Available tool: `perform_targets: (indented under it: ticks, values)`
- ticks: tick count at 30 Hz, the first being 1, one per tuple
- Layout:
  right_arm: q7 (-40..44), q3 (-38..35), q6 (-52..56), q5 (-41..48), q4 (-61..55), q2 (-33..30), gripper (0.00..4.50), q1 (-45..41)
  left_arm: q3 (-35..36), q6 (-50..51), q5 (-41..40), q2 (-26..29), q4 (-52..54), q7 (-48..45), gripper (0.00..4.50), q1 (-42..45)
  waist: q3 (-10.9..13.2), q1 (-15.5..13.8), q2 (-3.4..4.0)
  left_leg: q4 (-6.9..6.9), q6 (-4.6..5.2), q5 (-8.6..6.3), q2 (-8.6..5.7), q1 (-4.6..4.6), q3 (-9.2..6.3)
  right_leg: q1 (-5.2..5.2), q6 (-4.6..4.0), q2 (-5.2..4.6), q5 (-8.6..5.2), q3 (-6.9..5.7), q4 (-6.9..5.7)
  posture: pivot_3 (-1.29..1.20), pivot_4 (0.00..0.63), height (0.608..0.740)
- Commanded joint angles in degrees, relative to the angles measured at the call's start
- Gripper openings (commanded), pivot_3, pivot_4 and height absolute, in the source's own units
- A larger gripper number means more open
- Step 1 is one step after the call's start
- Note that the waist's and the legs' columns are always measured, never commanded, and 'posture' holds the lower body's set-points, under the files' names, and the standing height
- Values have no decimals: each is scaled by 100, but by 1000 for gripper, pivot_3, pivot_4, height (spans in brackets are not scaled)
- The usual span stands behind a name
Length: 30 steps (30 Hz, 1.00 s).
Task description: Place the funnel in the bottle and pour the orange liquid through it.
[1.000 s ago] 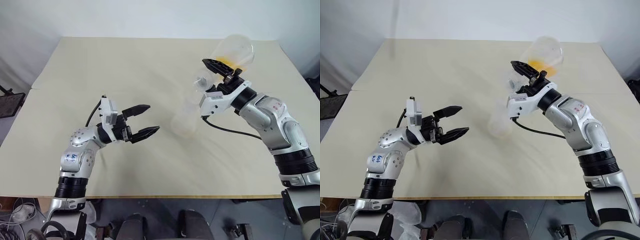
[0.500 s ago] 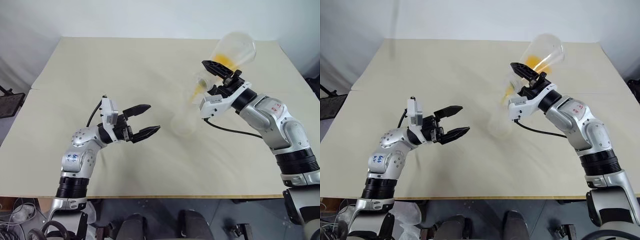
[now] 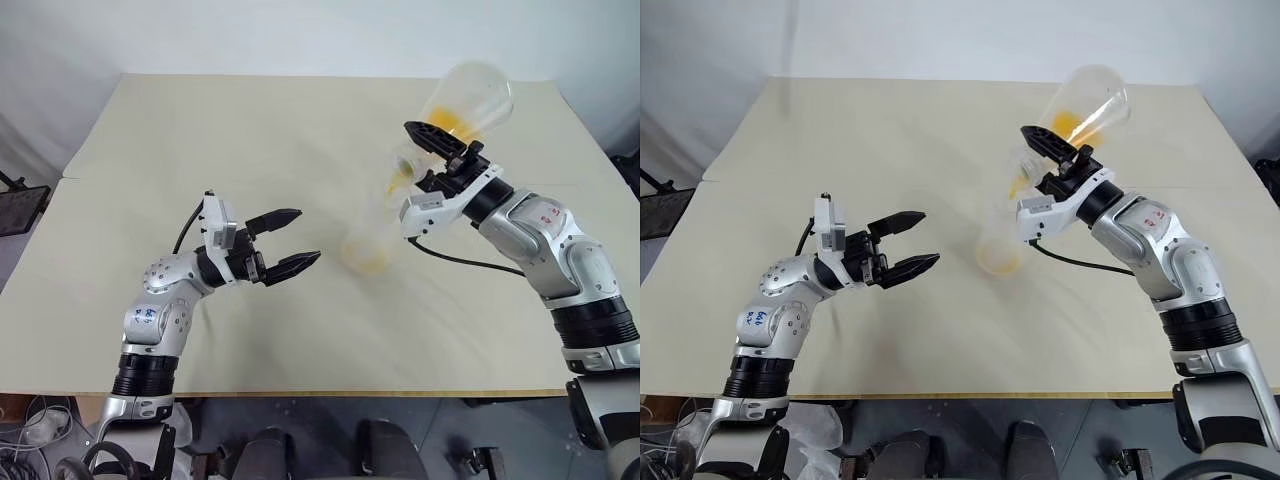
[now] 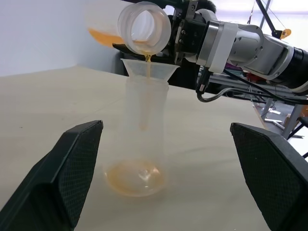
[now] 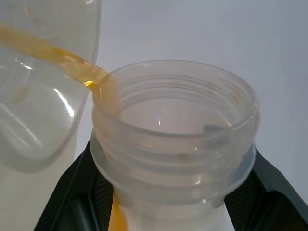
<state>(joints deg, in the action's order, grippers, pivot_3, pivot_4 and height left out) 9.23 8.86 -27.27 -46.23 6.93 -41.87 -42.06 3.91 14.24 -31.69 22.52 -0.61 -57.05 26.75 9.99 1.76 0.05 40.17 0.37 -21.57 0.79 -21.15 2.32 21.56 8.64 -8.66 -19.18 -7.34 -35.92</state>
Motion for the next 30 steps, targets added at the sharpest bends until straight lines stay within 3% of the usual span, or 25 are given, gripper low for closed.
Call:
perform_targets:
  ticks: [1,30]
  values:
    - [-158,-81,-19,-23,-180,-118,2499,-162,29,-81,-61,-32,214,24,4500,135,0,1,0,0,0,0,0,0,0,0,0,0,0,0,0,0,150,740]
    - [-450,-42,-177,-292,-89,-154,2499,-170,32,-113,-69,-66,256,65,4500,59,0,0,0,0,0,0,0,0,0,0,0,0,0,0,0,0,150,740]
